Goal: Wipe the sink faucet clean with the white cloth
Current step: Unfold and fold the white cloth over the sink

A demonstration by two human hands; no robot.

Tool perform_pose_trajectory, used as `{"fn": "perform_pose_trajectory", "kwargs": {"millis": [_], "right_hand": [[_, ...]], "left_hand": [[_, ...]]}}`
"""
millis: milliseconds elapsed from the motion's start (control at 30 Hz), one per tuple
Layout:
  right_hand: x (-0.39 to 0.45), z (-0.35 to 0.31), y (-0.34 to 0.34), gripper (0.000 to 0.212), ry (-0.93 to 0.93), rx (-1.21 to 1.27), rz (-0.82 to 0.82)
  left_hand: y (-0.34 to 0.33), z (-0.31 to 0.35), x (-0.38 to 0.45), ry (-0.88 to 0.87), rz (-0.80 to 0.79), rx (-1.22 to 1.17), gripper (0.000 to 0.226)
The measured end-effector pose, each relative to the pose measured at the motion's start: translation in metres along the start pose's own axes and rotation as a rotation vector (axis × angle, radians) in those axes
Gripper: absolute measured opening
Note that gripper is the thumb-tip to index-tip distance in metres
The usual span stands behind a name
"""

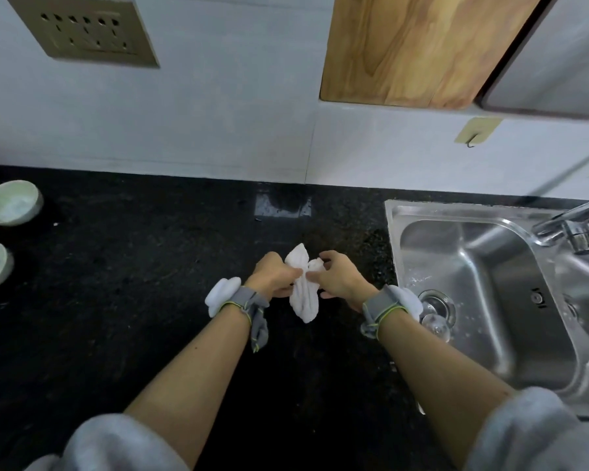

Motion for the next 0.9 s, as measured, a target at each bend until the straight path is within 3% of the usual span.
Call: {"fn": "perform_pose_trajectory", "kwargs": {"millis": [133, 267, 467, 667, 800, 900], "right_hand": [[-0.001, -0.008, 0.008, 0.044, 0.01, 0.115, -0.039], [-0.01, -0.019, 0.028, 0.027, 0.009, 0.168, 0.037], [-0.03, -0.011, 0.043, 0.021, 0.001, 0.374, -0.122], [-0.045, -0.009, 0.053, 0.02, 0.107, 0.36, -0.205], [-0.057, -0.023, 0.071, 0.018, 0.304, 0.222, -0.059], [-0.066, -0.031, 0.089, 0.023, 0.411, 0.296, 0.034]], "left_hand": [[0.003, 0.014, -0.004, -0.085, -0.014, 0.024, 0.03], [0.012, 0.044, -0.011, -0.238, 0.103, 0.024, 0.025], [0.025, 0.086, -0.035, -0.426, 0.124, -0.314, 0.018], [0.021, 0.116, -0.06, -0.453, 0.014, -0.528, 0.021], [0.007, 0.138, -0.076, -0.464, -0.113, -0.7, 0.029], [0.005, 0.153, -0.082, -0.529, -0.024, -0.646, 0.033]]}}
Point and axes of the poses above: each hand's wrist, its own x-axis towards the middle knuckle, its own y-axis out of the back of the hand, z = x × y, the point moved 5 cm from there along x, towards the middle knuckle, and after that the axes turned 6 degrees about -y, right-handed, at the moved point
